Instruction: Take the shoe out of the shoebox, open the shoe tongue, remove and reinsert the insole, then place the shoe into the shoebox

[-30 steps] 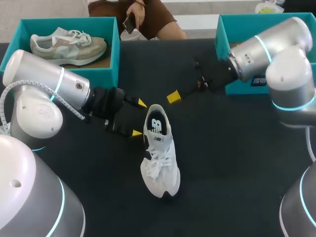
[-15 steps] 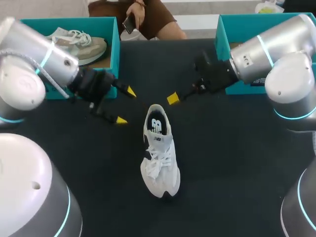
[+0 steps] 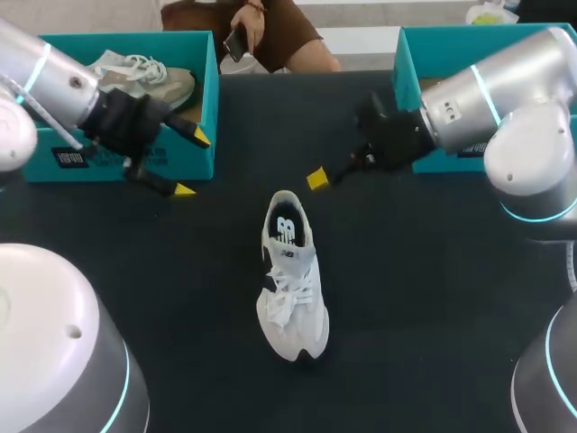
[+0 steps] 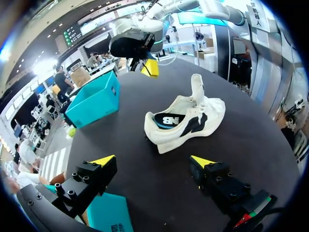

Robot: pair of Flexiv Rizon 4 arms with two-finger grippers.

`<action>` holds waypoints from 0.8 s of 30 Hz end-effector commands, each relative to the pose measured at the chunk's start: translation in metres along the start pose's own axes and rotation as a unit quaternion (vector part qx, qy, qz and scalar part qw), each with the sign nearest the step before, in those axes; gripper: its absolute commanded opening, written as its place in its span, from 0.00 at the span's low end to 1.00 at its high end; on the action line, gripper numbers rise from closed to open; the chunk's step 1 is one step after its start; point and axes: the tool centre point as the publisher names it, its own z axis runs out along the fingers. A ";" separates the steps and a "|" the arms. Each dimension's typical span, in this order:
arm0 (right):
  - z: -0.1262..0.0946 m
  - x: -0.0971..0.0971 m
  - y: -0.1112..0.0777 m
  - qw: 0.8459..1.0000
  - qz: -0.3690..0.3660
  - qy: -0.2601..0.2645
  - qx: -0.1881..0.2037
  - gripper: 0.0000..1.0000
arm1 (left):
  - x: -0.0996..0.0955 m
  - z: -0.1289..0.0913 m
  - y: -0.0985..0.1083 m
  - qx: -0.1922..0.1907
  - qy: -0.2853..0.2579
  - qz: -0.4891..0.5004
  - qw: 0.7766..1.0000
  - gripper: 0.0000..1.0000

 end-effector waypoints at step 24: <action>0.061 0.008 -0.015 0.912 0.169 -0.370 0.047 0.00 | 0.020 -0.048 0.009 0.010 0.009 -0.005 1.000 1.00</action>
